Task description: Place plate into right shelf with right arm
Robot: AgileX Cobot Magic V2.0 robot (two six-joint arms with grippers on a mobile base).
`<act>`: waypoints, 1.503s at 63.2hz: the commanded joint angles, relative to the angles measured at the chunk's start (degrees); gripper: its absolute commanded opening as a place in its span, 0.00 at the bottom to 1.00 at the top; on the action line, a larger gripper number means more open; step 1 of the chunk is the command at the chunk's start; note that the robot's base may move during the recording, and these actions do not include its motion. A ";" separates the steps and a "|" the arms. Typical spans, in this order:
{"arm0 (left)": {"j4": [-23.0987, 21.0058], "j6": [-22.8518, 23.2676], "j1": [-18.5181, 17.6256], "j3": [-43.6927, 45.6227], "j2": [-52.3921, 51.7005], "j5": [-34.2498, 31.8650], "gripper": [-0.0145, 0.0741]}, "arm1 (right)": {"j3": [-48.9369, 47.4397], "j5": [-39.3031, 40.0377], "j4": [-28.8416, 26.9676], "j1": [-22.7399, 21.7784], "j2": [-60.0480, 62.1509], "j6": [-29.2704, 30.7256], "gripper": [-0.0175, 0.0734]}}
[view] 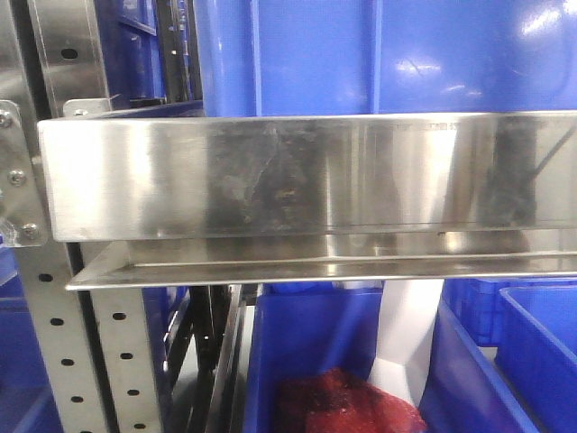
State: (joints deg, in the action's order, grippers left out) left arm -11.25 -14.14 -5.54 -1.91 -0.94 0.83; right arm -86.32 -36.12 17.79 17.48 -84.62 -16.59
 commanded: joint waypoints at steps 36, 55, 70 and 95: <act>-0.12 0.14 -0.36 -0.48 -0.63 -4.67 0.11 | 21.16 13.58 1.17 -0.26 35.41 0.06 0.26; -0.12 0.14 -0.36 -0.48 -0.63 -4.67 0.11 | 41.41 19.02 1.17 -0.26 59.24 0.06 0.25; -0.12 0.14 -0.36 -0.48 -0.63 -4.67 0.11 | 47.54 18.53 1.41 -0.26 67.82 0.31 0.25; -0.12 0.14 -0.36 -0.48 -0.63 -4.67 0.11 | 48.82 18.36 1.41 -0.26 68.08 0.31 0.25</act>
State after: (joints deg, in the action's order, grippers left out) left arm -11.25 -14.14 -5.54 -1.91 -0.94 0.83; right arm -35.94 -22.63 17.87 17.48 -15.90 -16.59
